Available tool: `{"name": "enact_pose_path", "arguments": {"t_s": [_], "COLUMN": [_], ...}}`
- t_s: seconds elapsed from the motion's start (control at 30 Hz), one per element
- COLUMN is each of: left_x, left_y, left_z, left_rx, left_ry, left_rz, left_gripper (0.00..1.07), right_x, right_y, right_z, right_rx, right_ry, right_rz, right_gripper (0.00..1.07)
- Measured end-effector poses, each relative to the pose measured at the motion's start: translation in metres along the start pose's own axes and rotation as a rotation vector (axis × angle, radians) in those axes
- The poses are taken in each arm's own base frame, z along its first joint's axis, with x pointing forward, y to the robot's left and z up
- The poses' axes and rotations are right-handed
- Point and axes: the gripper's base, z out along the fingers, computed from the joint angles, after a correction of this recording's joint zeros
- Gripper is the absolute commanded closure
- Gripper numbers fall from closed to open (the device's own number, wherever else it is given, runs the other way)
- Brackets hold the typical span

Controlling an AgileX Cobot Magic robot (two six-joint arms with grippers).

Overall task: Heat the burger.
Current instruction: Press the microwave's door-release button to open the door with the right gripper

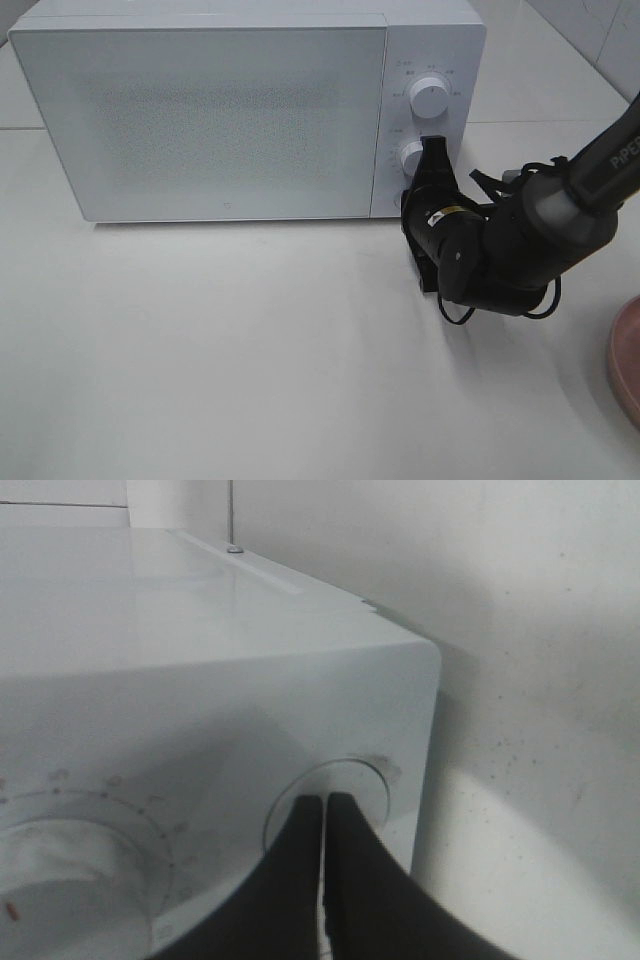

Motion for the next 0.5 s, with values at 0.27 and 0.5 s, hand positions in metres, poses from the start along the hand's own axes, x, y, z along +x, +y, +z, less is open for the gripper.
{"name": "enact_pose_path", "arguments": {"t_s": [0.27,0.5], "left_x": [0.0000,0.0000], "left_y": [0.0000,0.0000], "left_z": [0.0000,0.0000], "left_rx": [0.000,0.000], "left_ry": [0.000,0.000], "left_rz": [0.000,0.000], "left_gripper": [0.16,0.16], "right_x": [-0.0022,-0.0023], "right_y": [-0.0006,-0.0027], "right_z": [0.0014,0.0039], "right_rx": [0.003,0.003], "right_ry": [-0.017,-0.025], "right_rz": [0.011,0.012], "right_gripper": [1.07,1.07]}}
